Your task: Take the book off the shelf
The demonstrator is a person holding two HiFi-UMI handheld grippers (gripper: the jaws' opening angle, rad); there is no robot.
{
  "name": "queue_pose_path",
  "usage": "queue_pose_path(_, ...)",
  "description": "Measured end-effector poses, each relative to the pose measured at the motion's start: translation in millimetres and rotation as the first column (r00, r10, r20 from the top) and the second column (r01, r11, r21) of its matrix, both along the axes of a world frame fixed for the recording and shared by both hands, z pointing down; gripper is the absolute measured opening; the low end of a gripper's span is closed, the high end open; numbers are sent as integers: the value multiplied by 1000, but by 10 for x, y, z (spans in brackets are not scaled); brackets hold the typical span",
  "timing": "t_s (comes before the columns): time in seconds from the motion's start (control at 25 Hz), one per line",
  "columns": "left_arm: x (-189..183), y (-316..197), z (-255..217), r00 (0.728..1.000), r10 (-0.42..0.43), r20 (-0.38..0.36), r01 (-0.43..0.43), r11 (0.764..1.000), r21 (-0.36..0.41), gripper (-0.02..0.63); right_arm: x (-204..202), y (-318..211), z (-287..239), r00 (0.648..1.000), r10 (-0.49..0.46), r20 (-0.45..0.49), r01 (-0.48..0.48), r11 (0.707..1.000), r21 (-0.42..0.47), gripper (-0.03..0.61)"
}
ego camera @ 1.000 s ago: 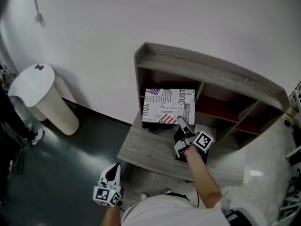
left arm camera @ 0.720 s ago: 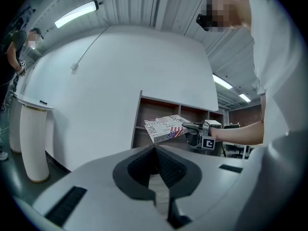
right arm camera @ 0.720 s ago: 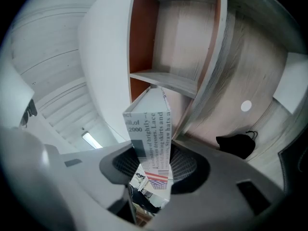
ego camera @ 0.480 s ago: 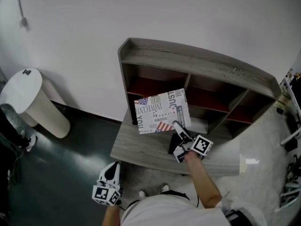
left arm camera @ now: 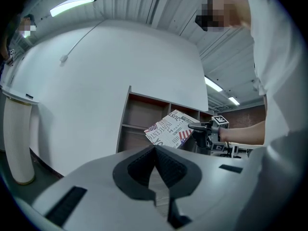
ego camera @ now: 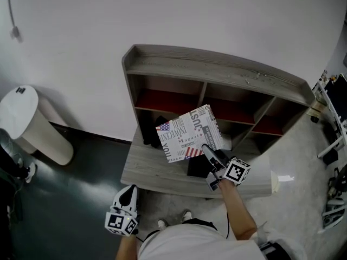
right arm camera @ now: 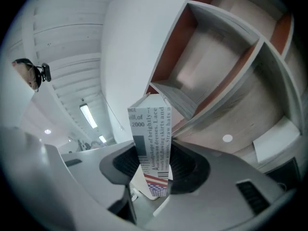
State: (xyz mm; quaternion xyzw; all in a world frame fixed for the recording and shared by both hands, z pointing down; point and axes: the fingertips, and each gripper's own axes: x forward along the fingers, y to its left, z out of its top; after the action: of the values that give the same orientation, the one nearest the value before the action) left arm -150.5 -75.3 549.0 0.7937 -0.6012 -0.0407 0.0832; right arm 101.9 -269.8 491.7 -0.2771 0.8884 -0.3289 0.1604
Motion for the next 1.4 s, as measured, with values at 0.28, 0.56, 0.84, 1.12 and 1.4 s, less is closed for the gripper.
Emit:
queue_pose_path(0.28,-39,-94,-89,1000,5,21,-6,1000,23,17,139,79,-45,996,12,-92,-6,998,64,178)
queue_pose_path(0.56,-72,-99,-100,999,-10,34,9,1000,26,17,177,193,-52,943,51,-328,14,981,192,179)
queue_pose_path(0.84,-144,-129,-105,999,-28,41,27,999,27,17,225,276,64,904,61,-424,37,975,219,178)
queue_pose_path(1.12,-140,-232,-108,995,-26,99,24,999,29,17,654,313,38,840,141,-523,3,964,264,178)
queue_pose_path(1.4,-99,-358,-148,982,-16,187,8,999,48,17,1007,327,67,803,203,-561,-62,963,261,178)
